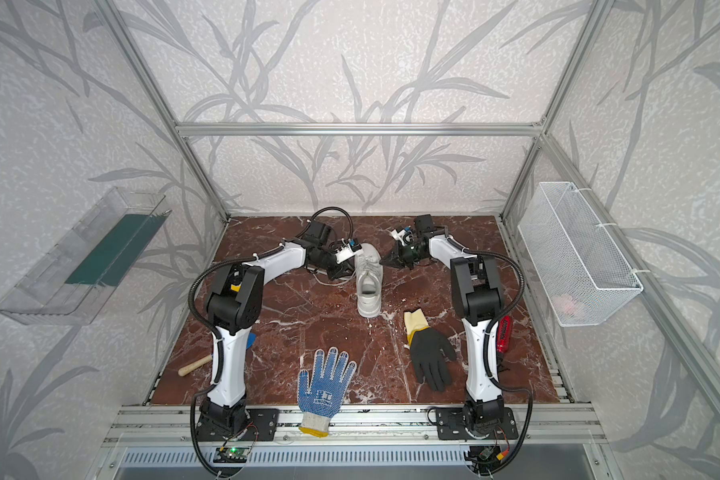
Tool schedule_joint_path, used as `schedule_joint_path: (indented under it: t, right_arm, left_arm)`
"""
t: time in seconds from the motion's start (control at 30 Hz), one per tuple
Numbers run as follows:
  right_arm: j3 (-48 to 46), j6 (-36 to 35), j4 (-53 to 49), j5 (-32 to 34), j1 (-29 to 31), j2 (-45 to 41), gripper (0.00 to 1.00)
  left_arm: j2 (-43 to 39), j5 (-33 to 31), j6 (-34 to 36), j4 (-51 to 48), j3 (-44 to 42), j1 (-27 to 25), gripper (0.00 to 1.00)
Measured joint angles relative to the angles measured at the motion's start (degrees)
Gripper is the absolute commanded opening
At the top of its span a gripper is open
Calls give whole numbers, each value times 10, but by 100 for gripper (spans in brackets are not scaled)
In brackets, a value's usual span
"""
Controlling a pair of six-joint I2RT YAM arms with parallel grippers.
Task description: Tie the shoes
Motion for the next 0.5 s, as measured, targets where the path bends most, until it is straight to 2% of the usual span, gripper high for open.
schedule_joint_path:
  t: [0.5]
  right_arm:
    - [0, 0, 0, 0, 0, 0, 1]
  left_arm:
    - [-50, 34, -36, 68, -67, 3, 28]
